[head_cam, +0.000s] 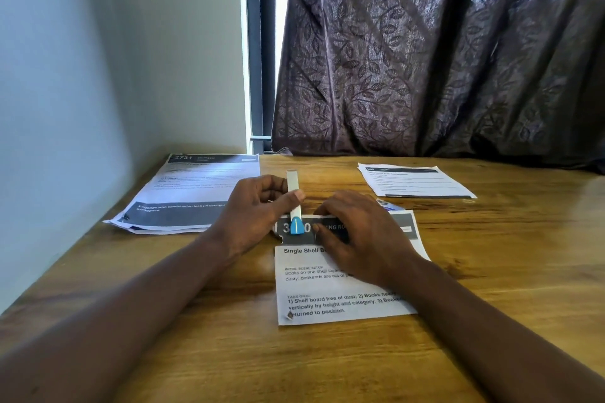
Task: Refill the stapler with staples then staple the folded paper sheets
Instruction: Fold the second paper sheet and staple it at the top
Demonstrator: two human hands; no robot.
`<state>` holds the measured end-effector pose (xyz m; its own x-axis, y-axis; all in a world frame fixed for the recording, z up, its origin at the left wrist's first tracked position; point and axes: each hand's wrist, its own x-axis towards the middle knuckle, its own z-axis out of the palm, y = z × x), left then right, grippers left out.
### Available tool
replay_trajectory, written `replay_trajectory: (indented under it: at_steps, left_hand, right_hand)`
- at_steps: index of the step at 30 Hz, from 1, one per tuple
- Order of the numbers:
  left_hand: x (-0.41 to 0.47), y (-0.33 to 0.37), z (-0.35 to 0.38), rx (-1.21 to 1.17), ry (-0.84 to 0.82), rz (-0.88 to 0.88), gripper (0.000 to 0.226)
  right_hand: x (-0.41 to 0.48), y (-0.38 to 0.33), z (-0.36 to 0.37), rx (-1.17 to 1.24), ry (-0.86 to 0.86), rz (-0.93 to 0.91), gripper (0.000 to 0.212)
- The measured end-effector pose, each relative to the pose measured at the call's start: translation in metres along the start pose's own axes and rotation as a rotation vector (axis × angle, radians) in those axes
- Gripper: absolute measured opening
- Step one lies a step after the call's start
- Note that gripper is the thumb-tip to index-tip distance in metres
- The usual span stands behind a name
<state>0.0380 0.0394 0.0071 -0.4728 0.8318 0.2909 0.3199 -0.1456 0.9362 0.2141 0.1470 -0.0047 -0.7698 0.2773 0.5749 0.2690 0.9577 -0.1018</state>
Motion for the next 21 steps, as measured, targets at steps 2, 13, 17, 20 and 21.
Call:
replay_trajectory:
  at_steps: [2,13,17,20,21]
  left_hand:
    - [-0.002,0.003,-0.001,-0.055,0.048,0.046,0.034]
    - [0.0,0.005,-0.03,0.791,0.239,0.241,0.035]
    - [-0.006,0.014,-0.023,0.913,0.071,0.223,0.036]
    - [-0.01,0.015,-0.018,1.074,0.009,0.187,0.044]
    - [-0.011,0.014,-0.016,1.119,0.013,0.192,0.052]
  right_hand:
    - [0.0,0.001,0.0,0.018,0.013,-0.004,0.021]
    - [0.002,0.008,-0.004,0.167,0.163,0.037,0.015]
    - [0.002,0.014,-0.007,0.213,0.238,0.098,0.017]
    - [0.002,0.018,-0.007,0.206,0.284,0.107,0.018]
    - [0.002,0.018,-0.008,0.203,0.296,0.105,0.018]
